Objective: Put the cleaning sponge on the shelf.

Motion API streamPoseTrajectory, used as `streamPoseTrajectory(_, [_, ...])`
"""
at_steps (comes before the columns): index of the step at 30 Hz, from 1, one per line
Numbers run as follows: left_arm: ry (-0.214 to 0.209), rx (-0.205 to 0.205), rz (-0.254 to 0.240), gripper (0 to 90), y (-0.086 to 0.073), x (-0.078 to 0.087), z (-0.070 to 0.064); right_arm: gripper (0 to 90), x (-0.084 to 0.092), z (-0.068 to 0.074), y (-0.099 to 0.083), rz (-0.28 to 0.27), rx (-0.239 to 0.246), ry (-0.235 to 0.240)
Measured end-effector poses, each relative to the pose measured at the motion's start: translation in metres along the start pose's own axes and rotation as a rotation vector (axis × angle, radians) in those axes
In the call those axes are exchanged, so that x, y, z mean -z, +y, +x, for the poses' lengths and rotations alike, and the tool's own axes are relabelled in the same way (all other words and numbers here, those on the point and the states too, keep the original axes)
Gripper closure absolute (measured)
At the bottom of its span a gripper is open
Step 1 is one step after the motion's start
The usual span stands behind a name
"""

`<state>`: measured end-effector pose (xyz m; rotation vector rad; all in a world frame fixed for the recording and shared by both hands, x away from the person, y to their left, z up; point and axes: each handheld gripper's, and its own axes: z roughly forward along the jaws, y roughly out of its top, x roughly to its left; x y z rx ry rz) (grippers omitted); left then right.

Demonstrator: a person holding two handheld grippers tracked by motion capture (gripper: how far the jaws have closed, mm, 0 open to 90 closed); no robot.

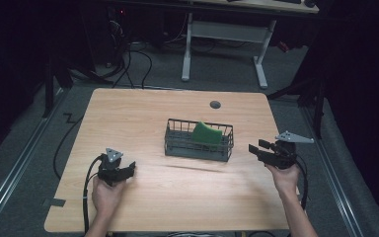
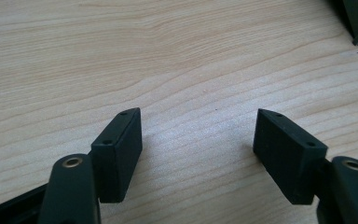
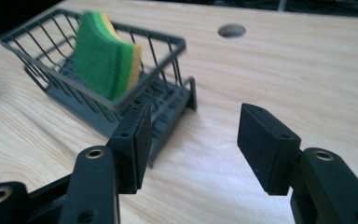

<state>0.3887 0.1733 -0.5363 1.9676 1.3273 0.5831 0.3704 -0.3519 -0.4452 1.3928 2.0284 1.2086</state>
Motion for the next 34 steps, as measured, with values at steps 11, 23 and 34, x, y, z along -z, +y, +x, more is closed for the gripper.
streamPoseTrajectory(11, [0.000, 0.000, 0.000, 33.2, 0.000, 0.000, 0.000, 45.1, -0.009, -0.008, -0.037, 0.038, -0.049, -0.044])
streamPoseTrajectory(23, [0.000, 0.000, 0.000, 33.2, 0.000, 0.000, 0.000, 43.3, -0.026, -0.009, -0.061, 0.090, -0.035, -0.128])
streamPoseTrajectory(34, [0.001, 0.000, 0.000, 33.3, 0.000, 0.000, 0.000, 33.0, -0.041, -0.008, -0.075, 0.165, 0.031, -0.220])
